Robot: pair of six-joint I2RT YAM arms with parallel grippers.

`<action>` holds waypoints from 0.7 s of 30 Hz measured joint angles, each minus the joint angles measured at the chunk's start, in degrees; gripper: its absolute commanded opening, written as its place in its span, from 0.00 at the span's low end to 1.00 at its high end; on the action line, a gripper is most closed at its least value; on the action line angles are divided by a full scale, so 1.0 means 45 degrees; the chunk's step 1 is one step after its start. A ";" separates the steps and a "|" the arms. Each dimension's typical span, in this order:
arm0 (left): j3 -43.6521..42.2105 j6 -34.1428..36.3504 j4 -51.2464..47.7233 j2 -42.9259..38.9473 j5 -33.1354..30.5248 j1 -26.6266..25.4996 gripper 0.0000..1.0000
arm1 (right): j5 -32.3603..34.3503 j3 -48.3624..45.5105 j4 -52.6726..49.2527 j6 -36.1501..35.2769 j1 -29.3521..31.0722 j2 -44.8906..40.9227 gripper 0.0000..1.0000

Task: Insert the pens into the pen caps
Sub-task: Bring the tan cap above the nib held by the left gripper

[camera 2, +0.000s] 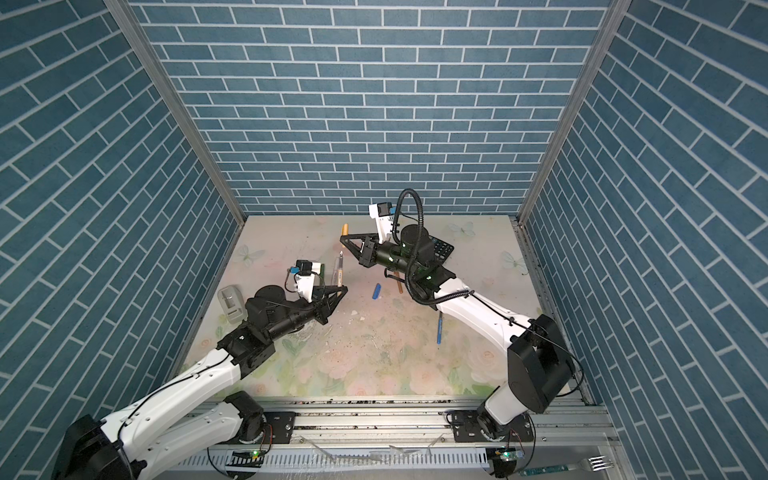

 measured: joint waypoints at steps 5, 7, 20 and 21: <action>0.0000 -0.0010 0.0000 0.0000 0.0044 0.0000 0.00 | 0.0034 0.0000 0.0000 0.0000 0.0000 0.0005 0.10; 0.0000 -0.0010 0.0000 0.0000 0.0068 0.0000 0.00 | 0.0034 0.0000 0.0000 0.0005 0.0000 0.0015 0.10; 0.0151 -0.0010 0.0039 0.0219 0.0083 0.0000 0.00 | -0.0015 0.0000 -0.0078 0.0000 0.0097 0.0019 0.09; 0.0170 -0.0010 0.0053 0.0262 0.0087 0.0000 0.00 | -0.0015 0.0000 -0.0097 0.0000 0.0102 0.0019 0.09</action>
